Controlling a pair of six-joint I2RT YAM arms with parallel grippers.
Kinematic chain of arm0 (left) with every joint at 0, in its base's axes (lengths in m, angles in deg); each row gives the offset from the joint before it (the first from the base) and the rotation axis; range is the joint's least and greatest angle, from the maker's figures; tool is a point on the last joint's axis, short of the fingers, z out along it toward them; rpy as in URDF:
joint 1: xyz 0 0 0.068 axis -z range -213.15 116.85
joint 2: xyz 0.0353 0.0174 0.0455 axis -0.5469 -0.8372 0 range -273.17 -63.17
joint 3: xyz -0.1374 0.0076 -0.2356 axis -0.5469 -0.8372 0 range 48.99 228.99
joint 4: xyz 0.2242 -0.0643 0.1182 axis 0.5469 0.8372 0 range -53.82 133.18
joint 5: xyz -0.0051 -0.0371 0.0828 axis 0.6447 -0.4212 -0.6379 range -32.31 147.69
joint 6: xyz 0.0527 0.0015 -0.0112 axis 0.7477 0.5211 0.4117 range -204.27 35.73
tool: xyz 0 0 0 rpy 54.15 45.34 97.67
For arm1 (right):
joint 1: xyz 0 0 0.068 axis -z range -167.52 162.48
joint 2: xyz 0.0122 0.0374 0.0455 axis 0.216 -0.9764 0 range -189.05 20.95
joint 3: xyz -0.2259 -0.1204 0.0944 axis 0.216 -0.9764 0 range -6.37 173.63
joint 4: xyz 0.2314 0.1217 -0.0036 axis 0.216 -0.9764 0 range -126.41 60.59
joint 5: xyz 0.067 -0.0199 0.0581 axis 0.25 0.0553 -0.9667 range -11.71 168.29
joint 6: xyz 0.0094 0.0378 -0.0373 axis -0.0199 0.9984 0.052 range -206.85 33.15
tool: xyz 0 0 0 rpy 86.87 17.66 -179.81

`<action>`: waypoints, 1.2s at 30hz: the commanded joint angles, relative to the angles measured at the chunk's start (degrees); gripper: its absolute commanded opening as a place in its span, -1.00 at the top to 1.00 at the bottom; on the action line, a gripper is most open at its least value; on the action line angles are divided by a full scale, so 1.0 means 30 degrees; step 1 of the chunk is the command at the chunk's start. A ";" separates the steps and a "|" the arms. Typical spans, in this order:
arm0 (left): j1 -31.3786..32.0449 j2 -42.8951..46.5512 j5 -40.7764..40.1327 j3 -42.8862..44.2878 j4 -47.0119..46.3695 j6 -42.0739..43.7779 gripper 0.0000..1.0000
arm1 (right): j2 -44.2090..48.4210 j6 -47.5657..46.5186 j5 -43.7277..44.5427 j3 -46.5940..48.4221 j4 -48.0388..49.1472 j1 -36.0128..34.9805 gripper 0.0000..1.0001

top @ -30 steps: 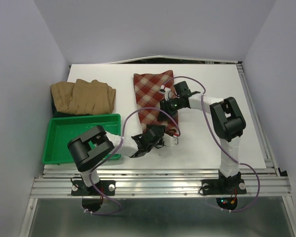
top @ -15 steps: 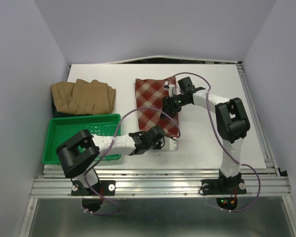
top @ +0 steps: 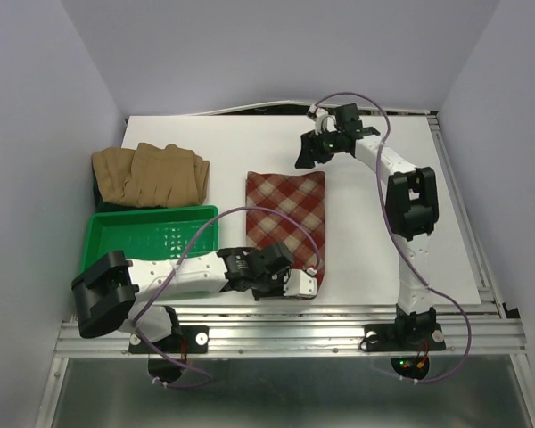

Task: Fold and stack the skirts
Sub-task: Fold the skirt

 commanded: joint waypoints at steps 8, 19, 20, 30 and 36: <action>0.0189 0.1491 0.5008 0.3310 0.3484 -0.0396 1.00 | -0.2661 -0.2427 -0.2934 0.0340 -0.1413 -0.0703 -0.22; -0.1096 0.0642 0.6858 0.6651 0.5946 0.0184 1.00 | -0.1431 -0.4739 -0.5482 -0.3762 -0.2727 -0.1259 0.53; -0.1332 0.0555 0.6654 0.6885 0.6005 0.0392 1.00 | -0.1372 -0.5061 -0.5686 -0.3911 -0.2963 -0.1259 0.58; -0.5552 -0.3369 0.5921 1.2246 0.6944 0.3026 1.00 | -0.0581 -0.7114 -0.6977 -0.5757 -0.4020 -0.1787 0.76; -0.6927 -0.6442 0.5685 1.4121 0.6506 0.3733 1.00 | -0.0610 -0.7348 -0.7240 -0.5904 -0.4167 -0.1787 0.76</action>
